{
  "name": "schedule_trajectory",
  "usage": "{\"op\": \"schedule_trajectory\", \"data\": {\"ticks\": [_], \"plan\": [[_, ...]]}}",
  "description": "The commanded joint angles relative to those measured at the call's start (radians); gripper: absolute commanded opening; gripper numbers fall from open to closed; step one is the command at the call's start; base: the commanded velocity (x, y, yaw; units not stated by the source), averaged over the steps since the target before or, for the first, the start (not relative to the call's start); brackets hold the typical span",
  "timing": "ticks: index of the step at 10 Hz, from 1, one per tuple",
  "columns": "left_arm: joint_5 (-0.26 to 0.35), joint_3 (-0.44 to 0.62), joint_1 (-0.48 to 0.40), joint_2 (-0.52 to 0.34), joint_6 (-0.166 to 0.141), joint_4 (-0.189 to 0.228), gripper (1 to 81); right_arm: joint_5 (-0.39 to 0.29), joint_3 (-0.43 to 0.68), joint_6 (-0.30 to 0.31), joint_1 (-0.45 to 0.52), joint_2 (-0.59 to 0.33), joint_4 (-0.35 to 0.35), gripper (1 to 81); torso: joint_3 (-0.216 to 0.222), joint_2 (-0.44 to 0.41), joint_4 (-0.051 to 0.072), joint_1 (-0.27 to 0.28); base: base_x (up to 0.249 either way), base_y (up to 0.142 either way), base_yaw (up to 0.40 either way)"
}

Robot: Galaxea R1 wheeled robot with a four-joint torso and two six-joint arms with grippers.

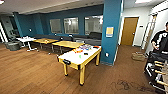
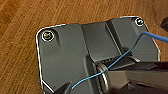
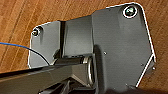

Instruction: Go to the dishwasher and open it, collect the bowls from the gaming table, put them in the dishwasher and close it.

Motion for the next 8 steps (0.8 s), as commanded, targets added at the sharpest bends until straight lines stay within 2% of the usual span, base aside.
{"op": "schedule_trajectory", "data": {"ticks": [1, 4, 8], "plan": [[0.048, 0.001, -0.05, 0.003, 0.0, -0.003, 81.1, -0.045, 0.006, -0.002, 0.051, 0.01, -0.008, 81.1, 0.0, 0.0, 0.0, 0.0, 0.0, 0.0, 0.0], [0.048, 0.001, -0.047, 0.002, 0.002, -0.005, 81.1, -0.047, 0.006, -0.004, 0.052, 0.01, -0.009, 81.1, 0.0, 0.0, 0.0, 0.0, 0.0, 0.0, 0.0], [0.048, 0.001, -0.047, 0.003, 0.002, -0.005, 81.1, -0.047, 0.006, -0.004, 0.052, 0.01, -0.008, 81.1, 0.0, -0.001, 0.0, -0.002, 0.1, 0.0, 0.0]]}}
